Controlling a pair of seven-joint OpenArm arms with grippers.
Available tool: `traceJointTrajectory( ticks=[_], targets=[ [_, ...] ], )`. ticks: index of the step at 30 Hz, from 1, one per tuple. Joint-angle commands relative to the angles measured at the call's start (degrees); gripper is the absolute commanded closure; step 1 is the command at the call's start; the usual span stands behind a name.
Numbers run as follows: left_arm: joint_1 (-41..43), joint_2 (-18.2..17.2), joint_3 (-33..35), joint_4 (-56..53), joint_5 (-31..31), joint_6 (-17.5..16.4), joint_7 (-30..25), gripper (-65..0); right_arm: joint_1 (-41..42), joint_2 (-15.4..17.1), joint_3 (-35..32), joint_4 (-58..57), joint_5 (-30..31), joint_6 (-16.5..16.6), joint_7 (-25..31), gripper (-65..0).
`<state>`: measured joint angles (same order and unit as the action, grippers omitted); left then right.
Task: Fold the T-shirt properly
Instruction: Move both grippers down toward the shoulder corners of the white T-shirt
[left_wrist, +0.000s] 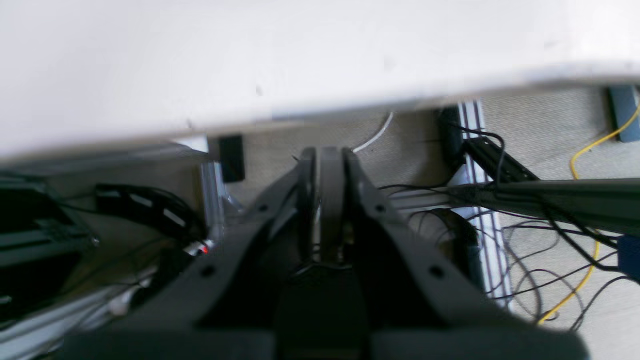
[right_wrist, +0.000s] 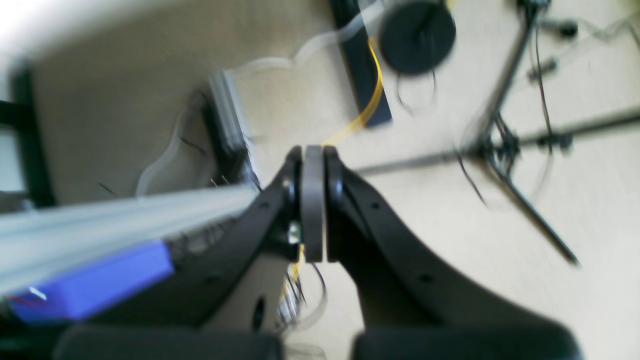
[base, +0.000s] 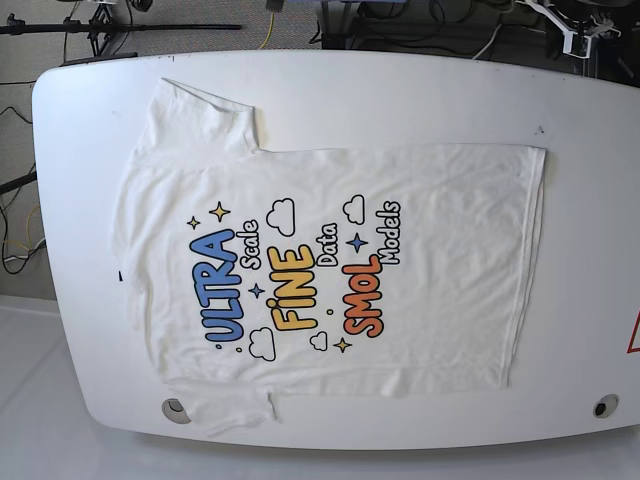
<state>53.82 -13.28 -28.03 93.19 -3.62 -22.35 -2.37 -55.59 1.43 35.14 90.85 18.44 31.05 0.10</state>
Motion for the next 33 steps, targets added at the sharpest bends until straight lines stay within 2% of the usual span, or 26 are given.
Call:
traceJointTrajectory(
  ticks=[1, 8, 10, 14, 20, 22, 26, 30, 33],
  targets=[
    [2.33, -0.52, -0.32, 2.98, -0.3, 0.29, -0.45, -0.2, -2.7, -0.05, 0.09, 4.42, 2.4, 0.78, 1.1, 0.0],
    [3.1, -0.45, -0.47, 7.66, -1.07, 0.12, 1.12, -0.9, -3.26, -0.03, -0.2, 9.69, 5.9, 2.59, -0.98, 0.0],
    [3.23, -0.1, -1.56, 11.51, -4.34, -1.1, 1.93, -4.6, -1.7, -0.15, 0.88, 11.27, 6.82, 4.69, -4.9, -0.8],
    [3.44, 0.31, -3.15, 13.86, -9.49, -4.3, 4.21, -10.2, 0.29, -0.13, 1.28, 12.74, 8.56, 6.8, -10.76, -5.2],
    [3.18, 0.77, -5.37, 16.62, -15.24, -6.4, 7.48, -14.4, 2.56, -0.11, 1.3, 17.28, 10.52, 6.98, -17.58, -11.4],
    [2.46, 1.72, -6.31, 19.01, -18.08, -6.68, 9.47, -14.2, 3.07, 0.01, 0.72, 20.36, 11.46, 6.59, -20.96, -11.9],
    [1.74, 2.06, -7.71, 20.6, -18.94, -6.63, 12.55, -8.6, 4.07, -0.09, 0.2, 23.9, 11.34, 5.48, -23.02, -10.5],
    [0.66, 2.46, -8.67, 20.75, -18.18, -6.85, 13.94, -5.6, 5.52, -0.22, -0.04, 25.07, 11.1, 5.36, -24.2, -11.7],
    [-0.6, 3.37, -9.19, 20.72, -16.58, -8.02, 14.61, -8.0, 7.96, -0.52, -0.14, 24.66, 11.29, 5.41, -26.5, -18.2]
  ],
)
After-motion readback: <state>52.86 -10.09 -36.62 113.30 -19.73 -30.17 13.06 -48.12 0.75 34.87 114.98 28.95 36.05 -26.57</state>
